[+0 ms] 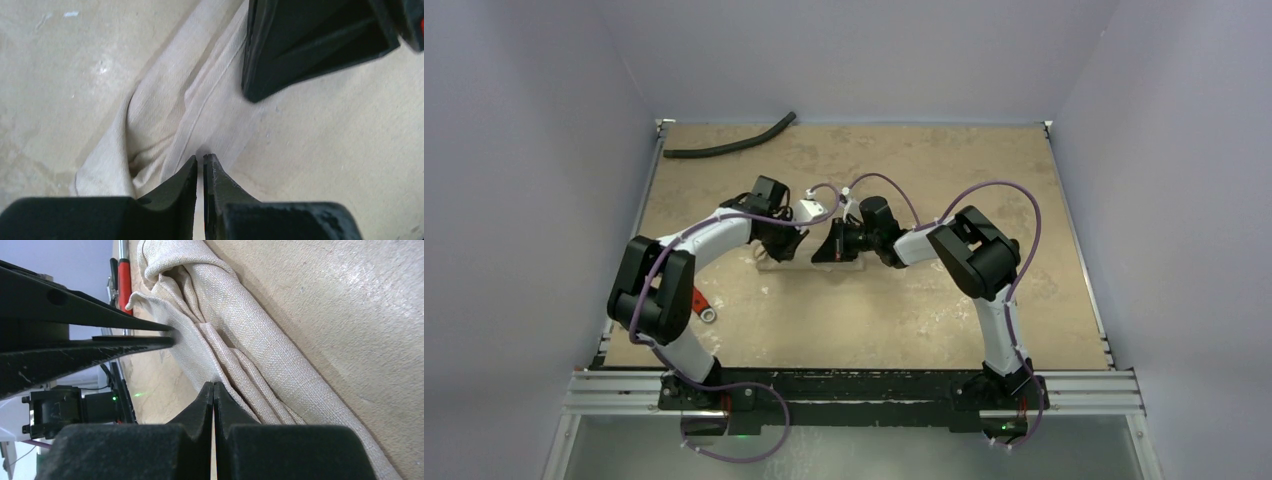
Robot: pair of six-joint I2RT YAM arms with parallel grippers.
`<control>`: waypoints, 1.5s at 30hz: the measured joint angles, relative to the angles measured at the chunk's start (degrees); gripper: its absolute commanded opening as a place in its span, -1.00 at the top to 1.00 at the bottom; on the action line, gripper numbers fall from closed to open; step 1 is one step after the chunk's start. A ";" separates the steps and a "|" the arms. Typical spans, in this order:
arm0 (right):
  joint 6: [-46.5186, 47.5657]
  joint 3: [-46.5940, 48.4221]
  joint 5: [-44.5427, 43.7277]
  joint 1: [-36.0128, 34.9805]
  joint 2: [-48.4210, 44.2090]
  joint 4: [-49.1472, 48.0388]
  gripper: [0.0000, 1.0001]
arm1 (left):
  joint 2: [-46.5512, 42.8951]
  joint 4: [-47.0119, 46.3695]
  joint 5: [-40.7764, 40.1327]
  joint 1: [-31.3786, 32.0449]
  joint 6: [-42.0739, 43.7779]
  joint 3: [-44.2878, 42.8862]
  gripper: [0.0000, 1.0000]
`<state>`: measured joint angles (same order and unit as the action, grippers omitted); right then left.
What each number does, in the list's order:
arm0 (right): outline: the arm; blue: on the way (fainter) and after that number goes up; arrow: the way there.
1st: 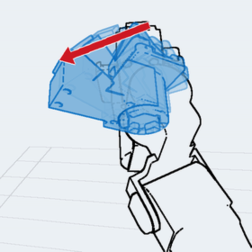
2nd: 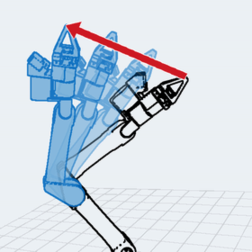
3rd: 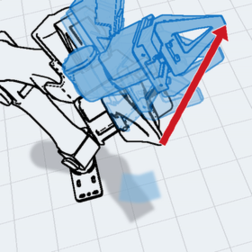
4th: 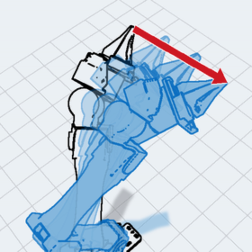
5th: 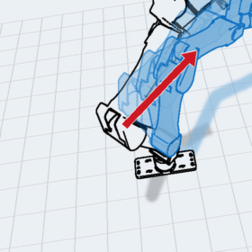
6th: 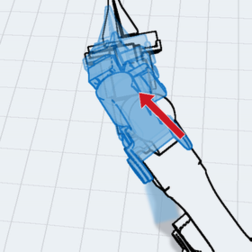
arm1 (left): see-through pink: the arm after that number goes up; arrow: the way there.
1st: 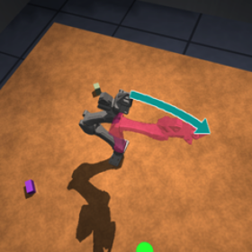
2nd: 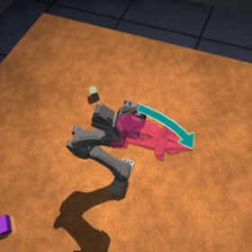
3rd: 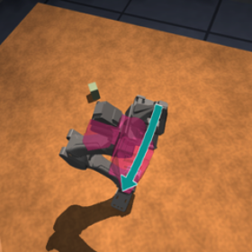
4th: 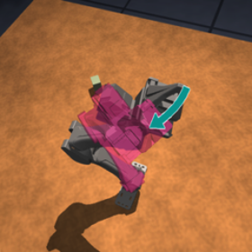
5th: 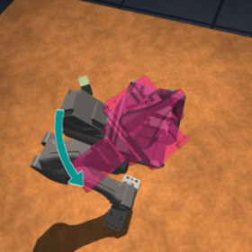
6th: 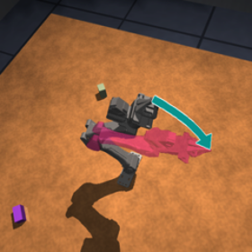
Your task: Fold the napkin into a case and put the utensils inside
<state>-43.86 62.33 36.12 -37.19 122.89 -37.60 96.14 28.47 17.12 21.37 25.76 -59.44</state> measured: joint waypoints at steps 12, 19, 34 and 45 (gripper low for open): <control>2.38 0.74 -1.11 0.07 -0.68 3.02 1.00 | -5.81 6.58 -2.03 -1.55 8.66 2.97 0.80; 2.73 0.83 -2.82 0.09 -1.36 4.63 1.00 | -6.40 9.53 -0.83 -2.95 12.96 1.07 0.74; 3.39 0.83 -4.63 0.07 -2.34 6.58 1.00 | -6.69 10.95 -4.48 -7.17 15.56 -0.26 -0.34; 4.09 0.83 -6.95 0.07 -3.30 8.00 1.00 | -6.82 9.14 -5.31 -7.61 15.34 1.18 0.89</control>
<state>-39.77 63.16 29.17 -37.12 119.59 -29.61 89.32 37.60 11.81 13.76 41.10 -58.26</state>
